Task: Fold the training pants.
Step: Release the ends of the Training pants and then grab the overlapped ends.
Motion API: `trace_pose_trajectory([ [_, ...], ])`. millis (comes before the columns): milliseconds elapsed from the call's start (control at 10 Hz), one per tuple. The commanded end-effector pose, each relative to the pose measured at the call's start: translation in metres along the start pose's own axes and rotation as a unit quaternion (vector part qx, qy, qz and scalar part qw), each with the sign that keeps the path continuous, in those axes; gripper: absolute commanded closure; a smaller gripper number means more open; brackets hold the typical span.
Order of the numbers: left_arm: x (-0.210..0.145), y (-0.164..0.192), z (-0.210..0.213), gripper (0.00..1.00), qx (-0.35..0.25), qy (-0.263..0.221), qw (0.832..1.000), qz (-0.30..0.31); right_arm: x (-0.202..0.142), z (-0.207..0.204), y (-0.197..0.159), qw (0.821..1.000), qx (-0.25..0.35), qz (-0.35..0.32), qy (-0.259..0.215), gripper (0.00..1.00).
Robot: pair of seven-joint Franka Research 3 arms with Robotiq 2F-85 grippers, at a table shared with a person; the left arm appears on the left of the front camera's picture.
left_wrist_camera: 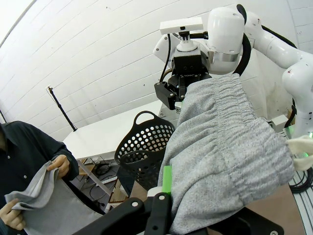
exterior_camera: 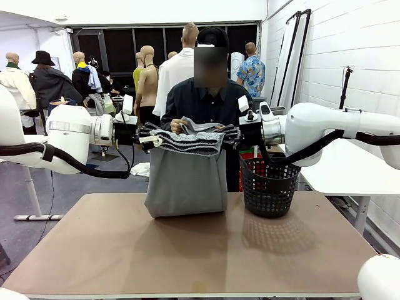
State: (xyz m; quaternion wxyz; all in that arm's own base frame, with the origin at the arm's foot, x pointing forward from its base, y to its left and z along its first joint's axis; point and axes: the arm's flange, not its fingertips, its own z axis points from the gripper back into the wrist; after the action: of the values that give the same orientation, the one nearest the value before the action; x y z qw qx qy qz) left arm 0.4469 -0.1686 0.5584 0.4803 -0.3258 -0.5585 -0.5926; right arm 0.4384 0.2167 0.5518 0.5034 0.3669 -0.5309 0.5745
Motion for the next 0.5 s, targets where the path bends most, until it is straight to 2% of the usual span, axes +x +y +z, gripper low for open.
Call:
trace_pose_trajectory([
  [0, 0.0018, -0.0035, -0.0005, 1.0, 0.007, -0.013, 1.0, -0.007, 0.0053, -0.0028, 0.0025, 1.0, 0.002, 0.0, 0.0, 1.0],
  [400, 0.0018, -0.0035, -0.0005, 1.0, 0.007, -0.013, 1.0, -0.007, 0.0053, -0.0028, 0.0025, 1.0, 0.002, 0.0, 0.0, 1.0],
])
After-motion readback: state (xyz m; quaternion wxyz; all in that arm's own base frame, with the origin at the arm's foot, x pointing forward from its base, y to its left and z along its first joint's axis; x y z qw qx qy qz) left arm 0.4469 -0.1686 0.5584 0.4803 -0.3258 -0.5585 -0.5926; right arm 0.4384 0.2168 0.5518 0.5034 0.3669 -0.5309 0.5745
